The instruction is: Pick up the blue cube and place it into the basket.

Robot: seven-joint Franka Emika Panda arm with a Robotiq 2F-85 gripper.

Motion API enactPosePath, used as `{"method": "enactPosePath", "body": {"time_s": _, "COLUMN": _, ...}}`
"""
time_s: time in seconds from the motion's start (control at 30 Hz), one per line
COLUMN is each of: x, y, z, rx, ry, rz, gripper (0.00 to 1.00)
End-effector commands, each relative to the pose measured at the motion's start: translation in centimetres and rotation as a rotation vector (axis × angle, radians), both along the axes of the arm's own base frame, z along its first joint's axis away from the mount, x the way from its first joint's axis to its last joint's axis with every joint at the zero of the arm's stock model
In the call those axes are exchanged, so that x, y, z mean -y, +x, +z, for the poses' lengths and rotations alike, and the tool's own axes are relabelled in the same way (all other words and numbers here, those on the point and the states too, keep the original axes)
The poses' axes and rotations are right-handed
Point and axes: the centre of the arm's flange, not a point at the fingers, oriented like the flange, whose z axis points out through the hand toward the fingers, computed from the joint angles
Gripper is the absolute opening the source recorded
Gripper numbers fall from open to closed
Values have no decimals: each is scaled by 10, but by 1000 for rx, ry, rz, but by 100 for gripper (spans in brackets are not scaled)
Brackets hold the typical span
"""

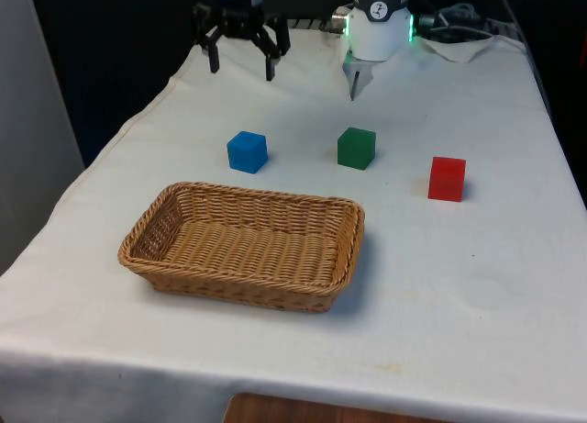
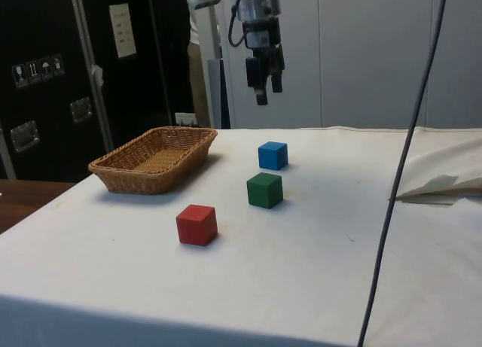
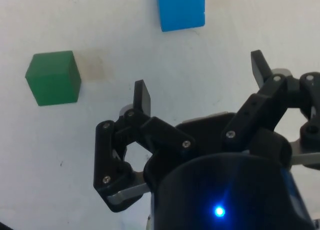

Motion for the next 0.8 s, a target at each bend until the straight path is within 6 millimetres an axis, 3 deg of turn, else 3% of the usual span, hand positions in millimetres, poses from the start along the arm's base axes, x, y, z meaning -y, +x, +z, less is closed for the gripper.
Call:
{"method": "enactPosePath", "body": {"time_s": 0.0, "x": 0, "y": 0, "z": -4, "rx": 13, "ry": 6, "rz": 2, "gripper": 100}}
{"method": "enactPosePath", "body": {"time_s": 0.77, "x": -4, "y": 5, "z": -62, "rx": 48, "ry": 43, "rz": -4, "gripper": 100}}
